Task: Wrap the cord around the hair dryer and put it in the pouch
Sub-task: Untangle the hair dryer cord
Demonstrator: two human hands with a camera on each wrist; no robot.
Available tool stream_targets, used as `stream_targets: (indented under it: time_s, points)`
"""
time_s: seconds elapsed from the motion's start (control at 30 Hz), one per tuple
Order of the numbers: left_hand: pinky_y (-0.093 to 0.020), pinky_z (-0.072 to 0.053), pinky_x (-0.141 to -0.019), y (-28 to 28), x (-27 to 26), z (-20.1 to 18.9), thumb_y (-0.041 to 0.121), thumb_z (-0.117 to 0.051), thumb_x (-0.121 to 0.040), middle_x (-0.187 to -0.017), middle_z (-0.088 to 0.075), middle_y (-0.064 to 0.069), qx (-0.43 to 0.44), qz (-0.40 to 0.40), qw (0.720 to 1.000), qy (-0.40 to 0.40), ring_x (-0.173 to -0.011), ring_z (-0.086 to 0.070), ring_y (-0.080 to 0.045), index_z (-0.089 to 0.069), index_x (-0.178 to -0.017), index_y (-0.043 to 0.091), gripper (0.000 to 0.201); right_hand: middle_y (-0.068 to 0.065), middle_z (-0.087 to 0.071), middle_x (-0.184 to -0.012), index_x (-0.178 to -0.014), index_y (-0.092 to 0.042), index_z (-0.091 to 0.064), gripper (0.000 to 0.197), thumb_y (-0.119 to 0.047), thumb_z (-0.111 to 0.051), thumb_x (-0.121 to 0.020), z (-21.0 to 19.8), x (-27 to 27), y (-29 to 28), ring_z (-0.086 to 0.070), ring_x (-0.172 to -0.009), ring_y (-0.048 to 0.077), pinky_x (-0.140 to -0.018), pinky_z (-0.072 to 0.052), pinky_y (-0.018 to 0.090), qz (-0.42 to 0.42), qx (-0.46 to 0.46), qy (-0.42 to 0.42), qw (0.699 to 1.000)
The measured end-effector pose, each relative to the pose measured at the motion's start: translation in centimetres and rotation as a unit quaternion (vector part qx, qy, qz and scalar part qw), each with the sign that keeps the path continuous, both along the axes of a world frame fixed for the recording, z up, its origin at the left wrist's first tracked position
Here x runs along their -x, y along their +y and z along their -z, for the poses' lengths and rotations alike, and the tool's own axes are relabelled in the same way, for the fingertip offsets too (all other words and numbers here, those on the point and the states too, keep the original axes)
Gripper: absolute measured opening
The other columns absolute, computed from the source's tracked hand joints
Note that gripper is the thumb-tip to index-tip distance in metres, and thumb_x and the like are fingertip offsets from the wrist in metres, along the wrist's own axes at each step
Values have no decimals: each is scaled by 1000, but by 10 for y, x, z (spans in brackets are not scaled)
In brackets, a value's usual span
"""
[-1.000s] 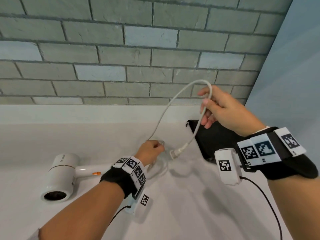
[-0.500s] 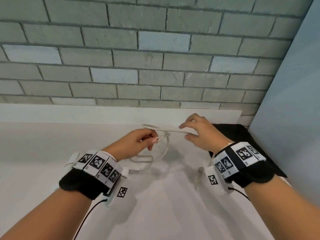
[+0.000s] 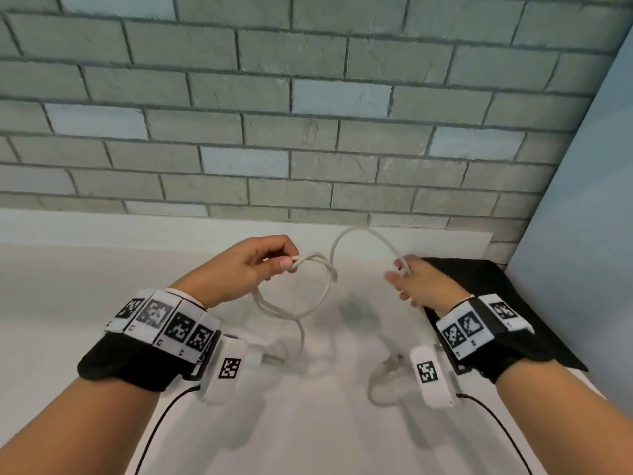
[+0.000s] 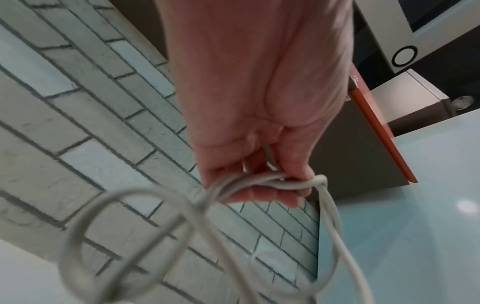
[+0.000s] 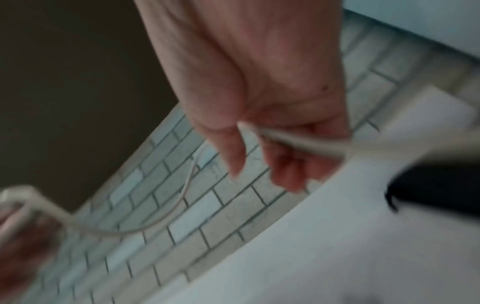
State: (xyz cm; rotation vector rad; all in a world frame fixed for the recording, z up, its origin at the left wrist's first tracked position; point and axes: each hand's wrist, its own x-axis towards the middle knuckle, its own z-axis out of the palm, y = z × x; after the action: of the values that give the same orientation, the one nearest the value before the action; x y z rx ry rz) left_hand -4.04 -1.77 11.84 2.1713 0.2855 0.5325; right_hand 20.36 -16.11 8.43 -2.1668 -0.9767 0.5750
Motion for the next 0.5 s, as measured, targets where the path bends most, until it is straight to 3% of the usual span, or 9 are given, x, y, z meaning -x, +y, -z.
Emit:
stream_targets:
  time_s: [0.07, 0.1, 0.13, 0.2, 0.23, 0.3, 0.4, 0.5]
  points:
    - [-11, -36, -68, 2, 0, -4, 16, -54, -89, -81, -56, 2, -93, -23, 995, -7, -73, -47, 1, -57, -78, 22, 13, 19, -38, -131, -143, -8, -16, 88, -40, -66, -79, 2, -1, -3, -43, -119, 27, -98, -40, 37, -25, 124, -124, 984]
    - [-9, -35, -67, 1, -1, -7, 12, -54, -90, -81, -55, 4, -150, -35, 988, -17, -73, -47, 1, -57, -80, 21, 14, 18, -28, -141, -145, -10, -11, 95, -40, -69, -76, -3, 4, -4, -33, -130, 31, -106, -33, 41, -22, 104, -182, 977]
    - [-8, -35, -66, -1, -3, -10, 11, -54, -90, -79, -54, 8, -197, -43, 979, -27, -74, -47, 2, -59, -82, 18, 12, 17, -27, -143, -144, -10, -14, 91, -35, -69, -77, -11, 11, -4, -29, -132, 33, -109, -29, 41, -24, 33, -239, 970]
    - [-8, -34, -65, -6, -8, -15, 15, -54, -89, -77, -51, 13, -256, -37, 965, -41, -74, -47, 5, -63, -85, 11, 10, 10, -41, -136, -136, -14, -37, 61, -22, -64, -83, -28, 28, -3, -37, -127, 25, -104, -30, 28, -98, -155, -301, 936]
    - [-7, -34, -65, -9, -11, -16, 18, -52, -87, -76, -50, 14, -273, -29, 960, -47, -74, -46, 6, -63, -85, 10, 14, 5, -50, -128, -128, -18, -49, 44, -18, -60, -86, -36, 37, -1, -44, -122, 17, -99, -33, 20, -164, -217, -275, 922]
    - [-6, -34, -64, -12, -16, -17, 19, -52, -84, -74, -48, 15, -286, -23, 956, -61, -73, -46, 8, -64, -85, 9, 15, 4, -65, -108, -110, -22, -62, 25, -11, -53, -89, -43, 53, 2, -58, -102, 6, -90, -42, 15, -285, -256, -149, 912]
    - [-9, -37, -63, -9, -19, -16, 11, -55, -87, -75, -53, 12, -258, -74, 959, -93, -74, -50, 2, -63, -82, 11, 9, 13, -66, -83, -101, -5, -63, 22, 4, -46, -90, -47, 65, 1, -63, -76, 5, -77, -49, 15, -303, -277, 27, 912]
    - [-22, -49, -68, -10, -24, -8, 9, -53, -89, -76, -57, 2, -178, -154, 966, -104, -74, -56, -14, -59, -77, 13, 14, 10, -62, -75, -96, 1, -59, 13, 5, -49, -88, -42, 69, 2, -64, -66, 9, -68, -54, 20, -286, -292, 102, 907]
